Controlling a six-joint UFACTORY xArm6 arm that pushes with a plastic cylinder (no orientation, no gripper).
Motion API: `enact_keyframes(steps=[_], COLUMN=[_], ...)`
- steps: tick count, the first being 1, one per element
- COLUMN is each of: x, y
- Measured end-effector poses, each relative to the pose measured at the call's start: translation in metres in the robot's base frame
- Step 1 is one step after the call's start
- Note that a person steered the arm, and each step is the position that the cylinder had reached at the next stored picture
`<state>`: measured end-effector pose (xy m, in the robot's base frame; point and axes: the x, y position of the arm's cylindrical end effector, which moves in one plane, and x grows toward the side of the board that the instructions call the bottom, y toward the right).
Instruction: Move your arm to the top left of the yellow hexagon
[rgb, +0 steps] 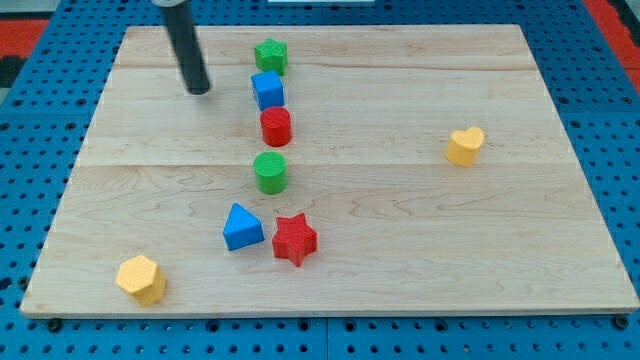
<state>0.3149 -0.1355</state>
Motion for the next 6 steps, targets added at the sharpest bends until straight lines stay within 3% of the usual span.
enact_keyframes(steps=[1, 3, 5, 6], x=[0.002, -0.021, 0.048, 0.122], y=[0.049, 0.037, -0.055, -0.089])
